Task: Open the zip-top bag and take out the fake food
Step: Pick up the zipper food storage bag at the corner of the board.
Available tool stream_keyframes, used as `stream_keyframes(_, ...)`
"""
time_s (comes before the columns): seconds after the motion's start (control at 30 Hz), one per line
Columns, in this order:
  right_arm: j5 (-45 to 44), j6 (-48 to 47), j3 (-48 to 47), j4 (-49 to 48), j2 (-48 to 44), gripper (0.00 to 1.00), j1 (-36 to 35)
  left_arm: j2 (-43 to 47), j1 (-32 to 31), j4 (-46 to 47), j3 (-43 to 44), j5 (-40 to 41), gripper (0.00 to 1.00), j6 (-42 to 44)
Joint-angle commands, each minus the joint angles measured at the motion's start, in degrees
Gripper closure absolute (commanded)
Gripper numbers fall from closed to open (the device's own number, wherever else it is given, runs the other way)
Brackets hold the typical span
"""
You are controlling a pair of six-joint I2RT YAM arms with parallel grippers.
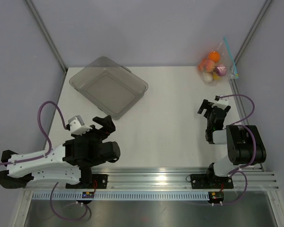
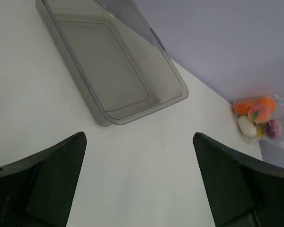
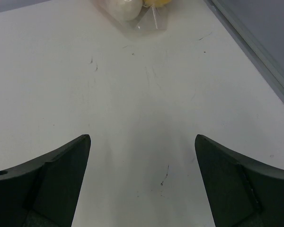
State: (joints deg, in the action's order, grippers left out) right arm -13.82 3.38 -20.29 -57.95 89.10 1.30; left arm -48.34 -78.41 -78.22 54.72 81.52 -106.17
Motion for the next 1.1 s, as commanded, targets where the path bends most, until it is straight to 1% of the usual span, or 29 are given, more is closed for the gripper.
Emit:
stream_keyframes(0.0,0.6,0.4,-0.4,-2.3,-0.8,0.00,0.4,-2.3,-0.3,-10.3,2.3,14.8,0.01,-3.3)
stream_keyframes(0.1,0.6,0.4,-0.4,-2.4,-0.9,0.01,0.4,-2.6,-0.6,-10.3,2.2,14.7,0.01,-1.3)
stream_keyframes(0.23,0.7,0.1,-0.4,-2.5,-0.9,0.00,0.4,-1.7,-1.1,-10.3,1.6,15.3,0.01,-1.5)
stream_keyframes(0.4,2.3,-0.8,-0.1,-3.0,-1.5,0.01,0.3,-0.1,-1.2,-10.3,-0.9,16.5,0.01,-4.8)
stream_keyframes(0.43,3.3,-1.4,-0.4,-2.0,-2.4,0.01,0.1,0.5,-1.2,-10.4,-1.3,16.8,0.01,-5.4)
stream_keyframes(0.53,3.4,-3.0,-2.9,6.6,-7.6,0.00,-0.9,1.5,-1.2,-10.3,-2.6,16.8,0.01,-7.1)
stream_keyframes(0.57,2.8,-4.8,-3.6,10.4,-9.8,0.01,-2.6,1.8,-1.2,-10.4,-2.8,16.9,0.01,-7.3)
stream_keyframes(0.67,-0.5,-5.0,-5.3,15.3,-14.5,0.01,-4.5,2.1,-1.2,-10.4,-3.6,16.9,0.01,-8.3)
stream_keyframes(0.73,-3.4,4.1,-7.9,18.7,-16.9,0.01,-4.6,2.0,-1.3,-10.4,-4.1,16.9,0.01,-9.7)
stream_keyframes(0.77,-3.8,8.4,-10.0,22.1,-19.0,0.01,-4.5,2.0,-1.2,-10.3,-4.2,16.9,0.01,-10.1)
stream_keyframes(0.83,-0.8,9.5,-13.1,27.7,-20.7,0.01,-4.6,1.4,-1.2,-10.3,-4.1,16.9,0.01,-10.3)
stream_keyframes(0.87,3.8,9.2,-14.9,33.2,-21.4,0.01,-4.5,1.3,-1.2,-10.4,-3.9,16.9,0.01,-10.1)
stream_keyframes(0.93,5.0,11.1,-18.2,34.5,-20.6,0.01,-4.6,1.0,-1.2,-10.4,-3.9,16.9,0.01,-10.5)
stream_keyframes(0.97,1.2,13.6,-19.1,36.7,-19.3,0.00,-4.6,0.9,-1.2,-10.3,-4.1,16.9,0.01,-10.6)
stream_keyframes(1.0,-1.9,19.0,-20.6,37.9,-18.5,0.01,-4.6,0.9,-1.1,-10.3,-4.3,16.9,0.01,-10.9)
stream_keyframes(1.03,-5.3,21.1,-21.2,38.9,-17.7,0.00,-4.5,0.9,-1.1,-10.4,-4.2,16.9,0.01,-11.0)
stream_keyframes(1.07,-11.8,22.6,-22.0,40.5,-16.2,0.01,-4.6,0.9,-1.1,-10.4,-4.3,16.9,0.01,-11.0)
